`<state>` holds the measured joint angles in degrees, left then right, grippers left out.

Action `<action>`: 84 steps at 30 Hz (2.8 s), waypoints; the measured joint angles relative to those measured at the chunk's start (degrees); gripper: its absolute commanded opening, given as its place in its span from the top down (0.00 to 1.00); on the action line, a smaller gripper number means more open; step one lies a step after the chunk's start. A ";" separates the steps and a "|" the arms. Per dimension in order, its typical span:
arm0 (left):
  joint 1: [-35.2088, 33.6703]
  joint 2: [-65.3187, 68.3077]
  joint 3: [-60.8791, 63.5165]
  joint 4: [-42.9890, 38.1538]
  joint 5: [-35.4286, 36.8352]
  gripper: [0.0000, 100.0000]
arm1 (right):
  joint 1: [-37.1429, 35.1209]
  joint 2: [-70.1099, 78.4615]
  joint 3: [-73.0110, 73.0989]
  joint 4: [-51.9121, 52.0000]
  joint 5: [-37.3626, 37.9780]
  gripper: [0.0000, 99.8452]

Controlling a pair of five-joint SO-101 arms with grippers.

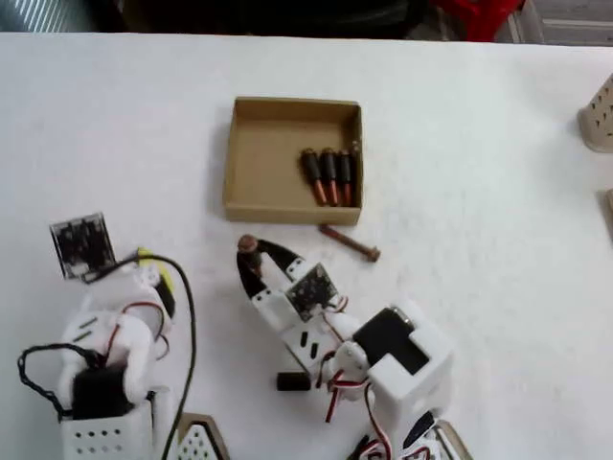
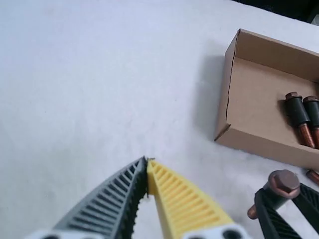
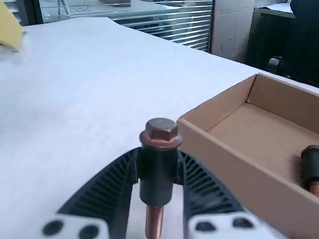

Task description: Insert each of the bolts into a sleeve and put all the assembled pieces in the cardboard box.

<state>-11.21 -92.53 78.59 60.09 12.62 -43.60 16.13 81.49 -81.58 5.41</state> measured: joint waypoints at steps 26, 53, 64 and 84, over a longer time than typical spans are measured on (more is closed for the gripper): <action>0.53 -11.34 18.55 -2.99 -15.47 0.98 | 14.15 -73.76 -5.71 96.44 2.46 0.98; 0.62 -11.34 18.55 -2.99 -15.47 0.98 | 16.35 -8.53 -69.01 112.88 5.80 0.81; 0.62 -11.34 18.55 -2.99 -15.47 0.98 | 16.53 -4.04 -69.98 107.43 5.80 0.81; 0.62 -11.34 18.55 -2.99 -15.47 0.98 | 16.70 -31.82 -45.36 121.05 10.64 0.91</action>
<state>-10.59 -103.87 97.14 57.10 -2.86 -26.90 -15.69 36.13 39.47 16.04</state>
